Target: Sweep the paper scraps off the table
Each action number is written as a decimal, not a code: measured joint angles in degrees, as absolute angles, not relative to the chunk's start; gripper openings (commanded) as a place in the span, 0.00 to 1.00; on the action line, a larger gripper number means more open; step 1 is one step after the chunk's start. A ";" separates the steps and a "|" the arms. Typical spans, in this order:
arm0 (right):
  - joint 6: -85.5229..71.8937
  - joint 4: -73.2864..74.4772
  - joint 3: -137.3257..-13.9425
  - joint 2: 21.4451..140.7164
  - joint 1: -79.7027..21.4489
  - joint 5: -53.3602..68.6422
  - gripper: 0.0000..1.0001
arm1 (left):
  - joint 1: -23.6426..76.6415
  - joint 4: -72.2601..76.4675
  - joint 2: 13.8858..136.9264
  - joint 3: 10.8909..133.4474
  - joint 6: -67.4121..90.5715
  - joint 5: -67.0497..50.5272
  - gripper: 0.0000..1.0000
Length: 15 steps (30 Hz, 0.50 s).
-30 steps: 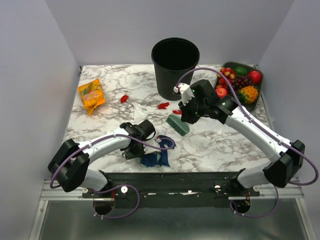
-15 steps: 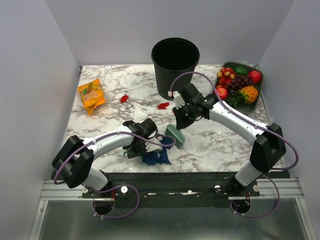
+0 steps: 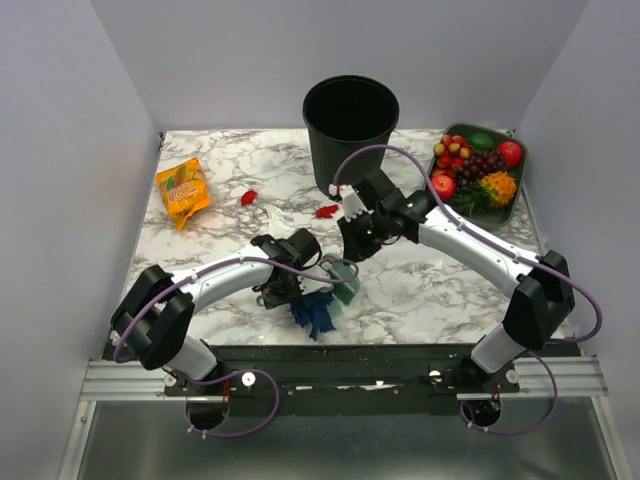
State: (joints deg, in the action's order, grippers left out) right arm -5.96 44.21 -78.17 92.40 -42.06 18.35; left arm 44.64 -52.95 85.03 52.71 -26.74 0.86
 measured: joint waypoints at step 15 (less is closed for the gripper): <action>15.99 42.96 -78.35 82.24 -41.93 9.82 0.01 | 44.64 -43.33 80.34 52.31 -27.88 -2.07 0.00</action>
